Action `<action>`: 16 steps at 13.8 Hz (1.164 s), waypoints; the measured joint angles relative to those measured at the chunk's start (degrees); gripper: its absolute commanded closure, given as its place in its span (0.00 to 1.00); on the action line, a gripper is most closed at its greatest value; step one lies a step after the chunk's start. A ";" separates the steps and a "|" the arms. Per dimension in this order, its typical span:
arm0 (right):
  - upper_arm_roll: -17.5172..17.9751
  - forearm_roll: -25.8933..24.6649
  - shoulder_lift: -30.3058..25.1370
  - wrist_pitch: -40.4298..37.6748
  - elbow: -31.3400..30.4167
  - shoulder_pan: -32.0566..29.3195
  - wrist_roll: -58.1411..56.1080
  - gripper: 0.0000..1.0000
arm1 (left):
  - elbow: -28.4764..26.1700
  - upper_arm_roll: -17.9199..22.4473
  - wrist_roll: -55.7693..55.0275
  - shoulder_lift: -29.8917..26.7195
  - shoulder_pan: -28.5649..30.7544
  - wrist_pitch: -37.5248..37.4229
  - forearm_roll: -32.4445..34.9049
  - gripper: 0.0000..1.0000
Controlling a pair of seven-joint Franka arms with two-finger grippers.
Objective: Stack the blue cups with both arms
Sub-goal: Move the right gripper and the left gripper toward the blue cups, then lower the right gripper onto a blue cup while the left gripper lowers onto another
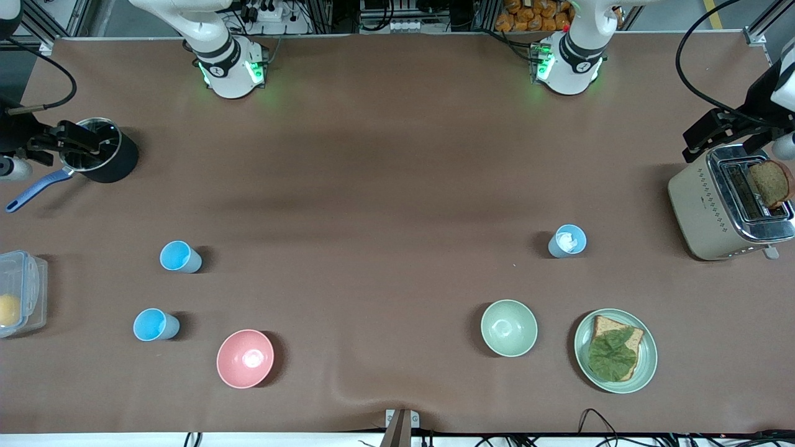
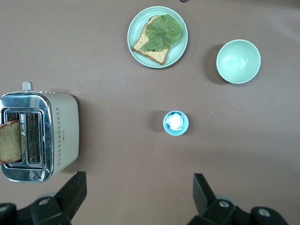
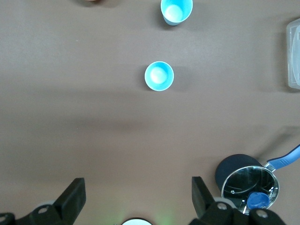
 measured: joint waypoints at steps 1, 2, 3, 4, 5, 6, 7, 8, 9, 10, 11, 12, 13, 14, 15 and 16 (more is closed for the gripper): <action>0.00 0.00 0.00 0.01 0.00 0.10 0.00 0.00 | 0.10 0.00 0.00 0.00 -0.02 -0.25 0.00 0.00; 0.00 0.00 0.00 0.03 0.01 0.14 0.00 0.00 | 0.20 0.00 0.00 0.00 -0.09 -0.70 0.00 0.00; 0.00 0.00 0.00 0.03 0.01 0.16 0.00 0.00 | 0.30 0.00 0.00 0.00 -0.23 -0.98 0.00 0.00; 0.00 0.00 0.00 0.03 0.01 0.17 0.00 0.00 | 0.33 0.00 0.00 0.01 -0.39 -1.19 0.00 0.00; 0.00 0.00 -0.01 0.03 0.03 0.17 0.00 0.00 | 0.33 0.00 0.00 0.13 -0.52 -1.32 0.00 0.00; -0.01 0.00 -0.04 -0.03 0.10 0.17 0.01 0.00 | 0.32 0.00 0.00 0.45 -0.63 -1.45 -0.06 0.00; -0.03 0.00 -0.10 -0.12 0.17 0.16 0.01 0.00 | 0.28 -0.01 0.07 1.03 -0.74 -1.55 -0.49 0.00; -0.10 -0.05 -0.11 -0.19 0.17 0.14 0.01 0.00 | 0.12 -0.06 0.16 1.86 -0.87 -1.58 -1.18 0.00; -0.12 -0.58 -0.03 -0.24 0.08 0.12 0.00 0.00 | -0.34 -0.27 0.18 2.98 -0.96 -1.47 -1.69 0.00; 0.11 -2.04 0.27 -0.29 -0.16 0.11 -0.08 0.00 | -1.27 -0.61 0.18 4.20 -1.02 -0.64 -1.84 0.00; 0.75 -4.30 0.94 -0.30 -0.56 0.12 -0.19 0.00 | -3.24 -0.87 0.18 5.18 -1.03 1.67 -1.84 0.00; 1.53 -6.24 1.93 -0.26 -0.92 0.12 -0.62 0.00 | -6.29 -0.94 0.18 5.83 -1.03 5.09 -1.84 0.00; 2.04 -7.42 3.20 0.03 -1.01 0.13 -1.58 0.00 | -10.05 -0.94 0.18 6.21 -1.01 9.11 -1.85 0.00; 2.15 -8.17 4.45 0.93 -1.01 0.11 -2.51 0.00 | -14.44 -0.93 0.18 6.49 -1.00 13.67 -1.85 0.00; 2.06 -8.38 5.33 2.25 -1.00 -0.11 -3.06 0.00 | -18.49 -0.93 0.18 6.65 -0.99 17.94 -1.85 0.00; 1.92 -8.38 6.15 3.05 -1.01 -0.52 -3.67 0.00 | -22.67 -0.93 0.18 6.82 -0.99 22.72 -1.84 0.00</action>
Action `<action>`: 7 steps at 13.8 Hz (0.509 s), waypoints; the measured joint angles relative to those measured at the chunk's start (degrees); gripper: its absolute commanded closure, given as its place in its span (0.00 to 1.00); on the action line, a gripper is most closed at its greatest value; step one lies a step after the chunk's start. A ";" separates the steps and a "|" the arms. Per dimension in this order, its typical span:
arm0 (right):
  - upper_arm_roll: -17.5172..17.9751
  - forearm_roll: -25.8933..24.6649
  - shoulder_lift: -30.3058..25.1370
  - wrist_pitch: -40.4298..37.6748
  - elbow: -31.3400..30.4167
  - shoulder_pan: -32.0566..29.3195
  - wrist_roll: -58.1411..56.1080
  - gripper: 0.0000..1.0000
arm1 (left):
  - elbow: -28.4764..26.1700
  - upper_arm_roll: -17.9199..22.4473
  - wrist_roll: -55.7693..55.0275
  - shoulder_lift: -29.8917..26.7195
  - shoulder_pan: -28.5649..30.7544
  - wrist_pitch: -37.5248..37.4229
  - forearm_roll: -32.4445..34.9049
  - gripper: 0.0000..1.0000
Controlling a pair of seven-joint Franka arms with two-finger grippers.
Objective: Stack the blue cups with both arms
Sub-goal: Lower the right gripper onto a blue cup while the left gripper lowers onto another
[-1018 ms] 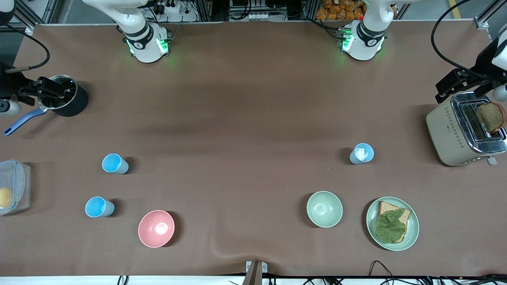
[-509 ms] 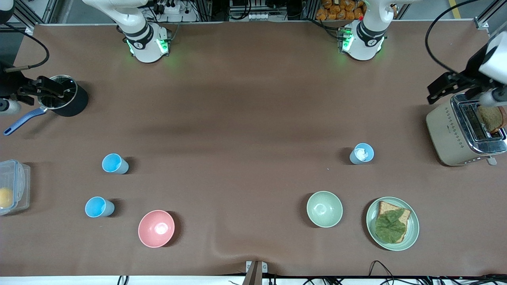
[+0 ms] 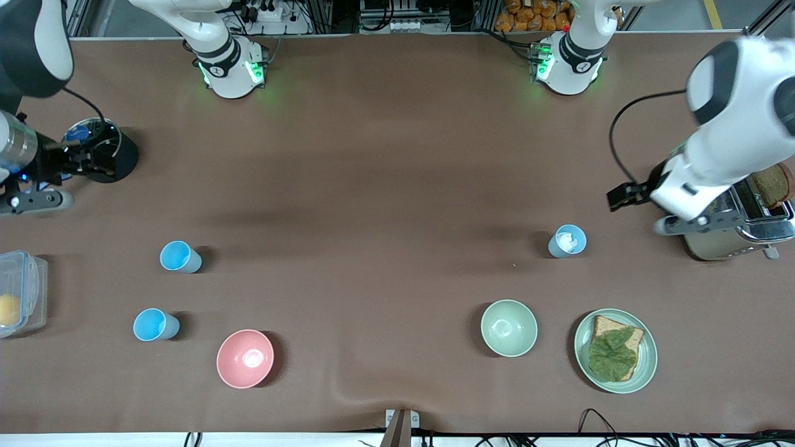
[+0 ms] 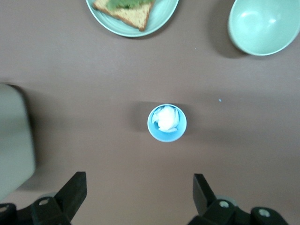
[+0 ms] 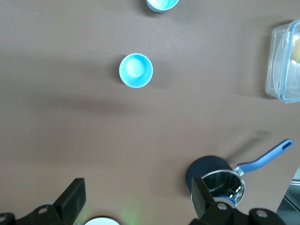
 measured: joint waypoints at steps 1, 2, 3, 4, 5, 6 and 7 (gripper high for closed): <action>-0.10 0.00 0.92 0.56 -0.05 -0.39 -0.41 0.00 | -4.36 0.00 0.00 0.33 -0.01 5.46 0.00 0.00; -0.17 0.00 2.08 1.51 -0.11 -0.58 -0.61 0.00 | -8.42 0.00 0.00 0.87 -0.01 10.85 0.00 0.00; -0.20 0.00 3.48 2.68 -0.14 -0.64 -0.61 0.00 | -11.62 0.00 0.00 1.84 -0.01 15.28 0.00 0.00; -0.22 0.00 4.88 3.81 -0.19 -0.66 -0.38 0.00 | -13.44 0.00 0.00 3.02 0.00 18.01 0.00 0.06; -0.24 0.05 6.29 5.00 -0.24 -0.70 0.71 0.00 | -14.27 0.00 0.00 4.36 0.00 19.67 0.00 0.18; -0.24 0.30 7.57 6.35 -0.28 -0.74 2.80 0.00 | -14.43 -0.02 0.00 5.60 0.00 20.65 0.00 0.28; -0.23 0.73 8.71 7.44 -0.36 -0.74 5.64 0.00 | -14.43 -0.03 0.00 6.64 -0.02 21.33 0.00 0.41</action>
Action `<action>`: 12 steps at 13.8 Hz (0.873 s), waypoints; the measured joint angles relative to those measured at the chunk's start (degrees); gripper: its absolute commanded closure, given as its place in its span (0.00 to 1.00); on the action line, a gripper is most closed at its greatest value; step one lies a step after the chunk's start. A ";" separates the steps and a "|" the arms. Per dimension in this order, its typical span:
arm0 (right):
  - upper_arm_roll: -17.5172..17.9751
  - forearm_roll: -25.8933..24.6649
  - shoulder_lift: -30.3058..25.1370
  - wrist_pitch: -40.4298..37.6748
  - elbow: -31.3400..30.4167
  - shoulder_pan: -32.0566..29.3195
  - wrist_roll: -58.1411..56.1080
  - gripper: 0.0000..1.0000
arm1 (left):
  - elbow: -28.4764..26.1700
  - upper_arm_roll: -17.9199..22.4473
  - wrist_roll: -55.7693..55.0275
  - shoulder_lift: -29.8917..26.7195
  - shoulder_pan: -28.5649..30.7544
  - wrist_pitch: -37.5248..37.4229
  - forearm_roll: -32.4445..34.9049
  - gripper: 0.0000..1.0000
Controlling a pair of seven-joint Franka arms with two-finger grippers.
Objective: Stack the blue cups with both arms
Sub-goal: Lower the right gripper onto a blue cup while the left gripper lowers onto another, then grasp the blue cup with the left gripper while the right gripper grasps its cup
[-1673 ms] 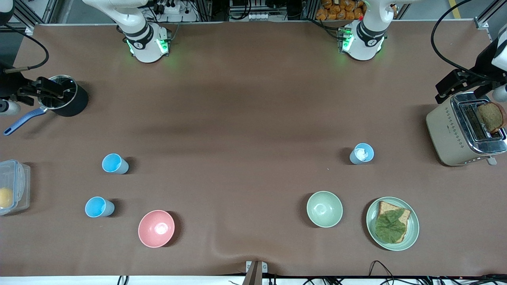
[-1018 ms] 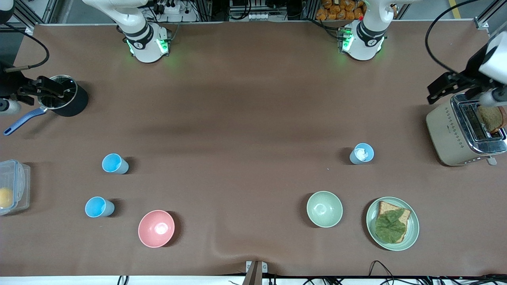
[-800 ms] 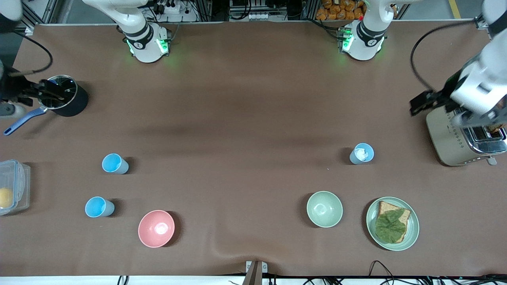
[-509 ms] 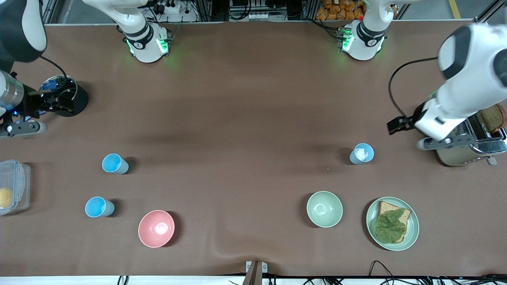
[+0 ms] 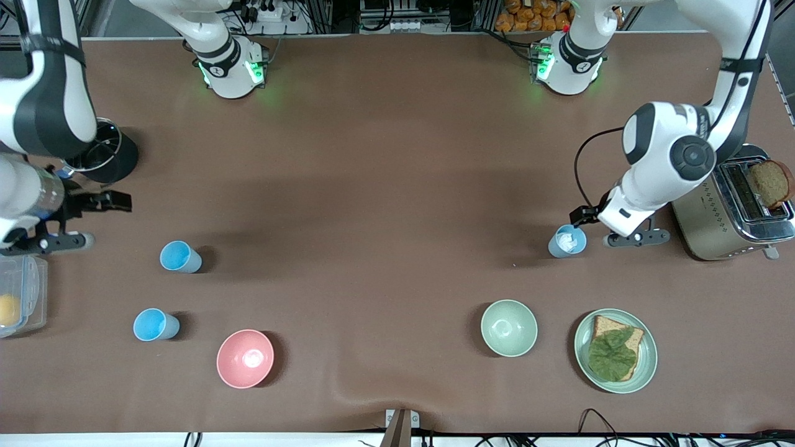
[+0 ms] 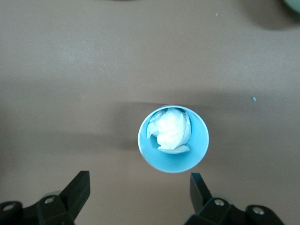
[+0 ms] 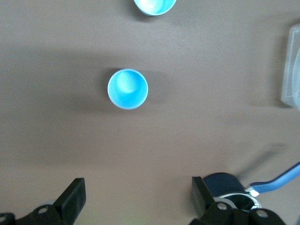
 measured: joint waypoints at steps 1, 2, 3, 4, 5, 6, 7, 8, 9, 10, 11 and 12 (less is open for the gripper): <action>0.02 0.37 1.06 1.25 -0.43 0.00 3.33 0.00 | 0.00 -0.01 0.00 0.87 0.00 0.63 0.00 0.52; 0.05 0.77 1.89 2.82 -1.35 0.02 6.37 0.00 | 0.00 -0.02 0.00 1.55 0.00 1.18 0.00 0.53; 0.08 1.37 2.54 5.12 -2.70 0.04 8.93 0.00 | 0.01 -0.02 0.00 2.08 0.00 1.54 0.00 0.53; 0.12 2.16 3.17 8.53 -4.40 0.12 10.99 0.00 | 0.02 -0.02 0.00 2.41 0.00 1.69 0.00 0.53; 0.18 2.67 3.95 12.47 -6.02 0.21 12.82 0.00 | 0.03 -0.02 0.01 2.61 0.00 1.75 0.00 0.53; 0.22 2.93 4.88 15.82 -7.27 0.29 14.28 0.00 | 0.04 -0.03 0.01 2.80 0.00 1.82 0.00 0.53; 0.20 3.21 5.77 17.96 -8.06 0.28 15.53 0.00 | 0.04 -0.03 0.01 3.07 0.00 2.14 0.00 0.53; 0.11 3.37 6.44 18.70 -8.65 0.10 16.97 0.00 | 0.04 -0.03 0.01 3.53 0.00 2.84 0.00 0.53; -0.01 3.50 6.85 18.70 -9.18 -0.40 18.29 0.00 | 0.03 -0.03 0.01 4.16 -0.01 3.73 0.00 0.53; -0.06 4.08 6.98 18.82 -10.09 -1.16 18.88 0.00 | 0.03 -0.04 0.01 4.91 -0.01 4.61 0.00 0.53; -0.09 5.08 7.04 19.57 -11.24 -1.84 19.14 0.00 | 0.03 -0.03 0.01 5.69 0.00 5.37 0.00 0.53; -0.11 6.06 7.10 21.34 -12.61 -2.24 19.18 0.00 | 0.03 -0.03 0.01 6.39 0.00 6.01 0.00 0.53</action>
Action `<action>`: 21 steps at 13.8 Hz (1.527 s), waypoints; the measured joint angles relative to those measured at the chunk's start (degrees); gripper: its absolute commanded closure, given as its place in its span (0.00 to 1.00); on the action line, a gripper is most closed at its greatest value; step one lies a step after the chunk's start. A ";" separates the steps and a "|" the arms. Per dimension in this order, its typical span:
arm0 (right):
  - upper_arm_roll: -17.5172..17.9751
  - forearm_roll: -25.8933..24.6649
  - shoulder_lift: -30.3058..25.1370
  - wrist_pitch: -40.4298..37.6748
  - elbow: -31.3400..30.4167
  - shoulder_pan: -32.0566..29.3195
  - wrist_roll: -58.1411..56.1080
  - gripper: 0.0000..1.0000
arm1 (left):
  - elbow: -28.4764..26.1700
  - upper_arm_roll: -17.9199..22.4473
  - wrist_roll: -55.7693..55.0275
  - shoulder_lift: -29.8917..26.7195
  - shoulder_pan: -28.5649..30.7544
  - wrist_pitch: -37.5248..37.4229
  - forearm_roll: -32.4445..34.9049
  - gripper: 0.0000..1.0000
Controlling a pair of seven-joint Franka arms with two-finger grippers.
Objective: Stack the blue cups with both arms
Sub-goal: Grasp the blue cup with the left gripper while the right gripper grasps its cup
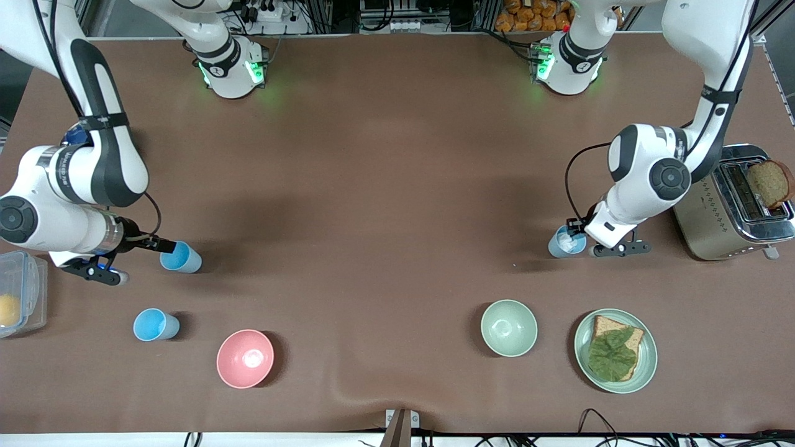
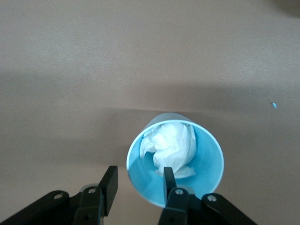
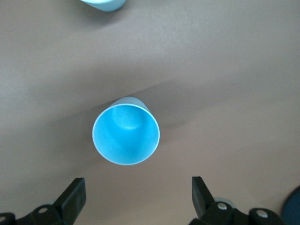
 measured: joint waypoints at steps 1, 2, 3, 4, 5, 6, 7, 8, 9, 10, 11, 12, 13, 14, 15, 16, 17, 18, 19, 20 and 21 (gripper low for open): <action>0.00 0.74 0.10 2.61 -1.52 -0.09 0.07 0.00 | 0.02 0.00 0.00 0.56 0.00 0.40 0.00 0.53; 0.13 1.66 0.28 5.40 -2.88 0.03 0.14 0.00 | 0.04 0.00 0.00 0.93 0.00 0.69 0.00 0.53; 0.30 2.65 0.60 7.56 -3.77 0.38 0.17 0.00 | 0.06 0.00 0.00 1.13 0.00 0.85 0.00 0.58; 0.40 3.19 0.97 8.92 -4.08 0.91 0.23 0.00 | 0.08 0.00 0.00 1.21 0.00 0.88 0.00 0.79; 0.50 3.45 1.41 10.22 -4.23 1.50 0.33 0.00 | 0.08 0.00 0.00 1.28 0.00 0.89 0.00 1.00; 0.62 3.70 1.98 11.86 -4.37 2.12 0.43 0.00 | 0.11 0.00 0.00 1.34 0.00 0.90 0.00 1.00; 0.68 3.83 2.72 13.35 -4.44 2.72 0.49 0.00 | 0.13 0.00 0.00 1.39 0.00 0.90 0.00 1.00; 0.74 3.88 3.57 14.32 -4.46 3.36 0.56 0.00 | 0.18 0.00 0.00 1.43 0.00 0.91 0.00 1.00; 0.77 3.89 4.39 14.98 -4.48 3.90 0.81 0.00 | 0.31 -0.05 0.00 1.44 -0.03 0.96 0.00 1.00; 0.78 3.90 5.16 15.65 -4.50 4.26 1.16 0.00 | 0.63 -0.41 0.00 1.30 -0.19 0.91 0.00 1.00; 0.79 3.92 5.83 16.12 -4.51 4.48 1.66 0.15 | 0.83 -0.63 -0.15 1.29 -0.70 0.93 0.00 1.00; 0.80 3.92 6.39 16.46 -4.51 4.63 2.41 0.65 | 0.88 -0.84 -0.99 1.31 -1.38 0.95 0.00 1.00; 0.81 3.92 6.72 16.62 -4.51 4.79 2.85 1.00 | 0.95 -1.43 -2.46 1.32 -2.03 0.96 0.00 1.00; 0.81 3.92 6.93 16.65 -4.51 4.92 3.26 1.00 | 1.20 -2.53 -4.86 1.31 -2.59 0.96 0.00 1.00; 0.81 3.92 7.01 16.65 -4.51 4.97 3.39 1.00 | 1.63 -3.98 -7.64 1.32 -3.02 0.96 0.00 1.00; 0.81 3.92 7.02 16.65 -4.52 4.97 3.42 1.00 | 2.13 -5.73 -10.46 1.31 -3.24 0.96 0.00 1.00; 0.81 3.92 7.02 16.64 -4.56 4.97 3.43 1.00 | 2.65 -7.57 -13.38 1.31 -3.42 0.96 0.00 1.00; 0.80 3.92 7.01 16.63 -4.63 4.97 3.43 1.00 | 3.14 -9.31 -16.30 1.31 -3.63 0.96 0.00 1.00; 0.80 3.92 7.01 16.62 -4.68 4.97 3.44 1.00 | 3.59 -10.90 -19.28 1.31 -3.95 0.94 0.00 1.00; 0.57 3.55 6.70 16.10 -4.62 4.97 3.65 1.00 | 4.00 -12.05 -22.21 1.31 -4.63 0.89 0.00 1.00; 0.36 3.66 6.27 15.79 -4.63 4.96 3.66 1.00 | 4.53 -12.77 -25.41 1.31 -5.82 0.75 0.00 1.00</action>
